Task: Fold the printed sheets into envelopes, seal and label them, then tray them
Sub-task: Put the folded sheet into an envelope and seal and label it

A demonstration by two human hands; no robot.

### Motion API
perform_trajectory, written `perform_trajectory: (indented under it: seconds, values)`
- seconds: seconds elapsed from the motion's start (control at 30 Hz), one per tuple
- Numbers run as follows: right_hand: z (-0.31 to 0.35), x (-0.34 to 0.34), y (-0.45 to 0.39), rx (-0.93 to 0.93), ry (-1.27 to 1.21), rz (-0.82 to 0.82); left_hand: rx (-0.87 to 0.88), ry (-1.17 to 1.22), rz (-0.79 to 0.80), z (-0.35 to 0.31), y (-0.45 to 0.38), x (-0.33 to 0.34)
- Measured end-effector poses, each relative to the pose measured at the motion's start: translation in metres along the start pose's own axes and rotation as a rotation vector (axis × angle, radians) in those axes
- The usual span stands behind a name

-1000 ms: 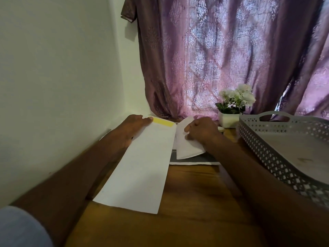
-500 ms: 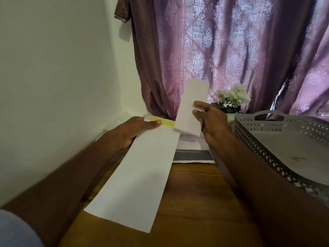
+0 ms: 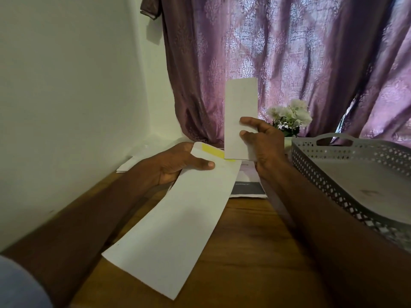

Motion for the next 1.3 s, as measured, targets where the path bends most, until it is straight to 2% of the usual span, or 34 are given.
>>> perform_trajectory:
  seconds: [0.77, 0.97, 1.17, 1.3]
  values:
    - [-0.008, 0.025, 0.001, -0.021, 0.104, 0.181, -0.005, -0.03, -0.016, 0.003, -0.004, -0.001]
    - [-0.015, 0.036, 0.007, 0.031, 0.099, 0.268, 0.02, -0.016, -0.06, -0.004, -0.002, 0.0]
    - [-0.025, 0.036, 0.009, 0.197, 0.036, 0.239, 0.024, -0.038, -0.091, -0.004, -0.004, -0.006]
    - [-0.03, 0.037, 0.009, 0.246, 0.026, 0.237, 0.026, -0.028, -0.083, -0.004, -0.004, -0.004]
Point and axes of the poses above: each hand's wrist, its own y-axis away from the middle knuckle, its own x-axis out of the palm, z = x × y, the point moved 9 cm from there along -y, towards the middle knuckle, and after that the axes turned 10 degrees about x, right-handed, at the moved point
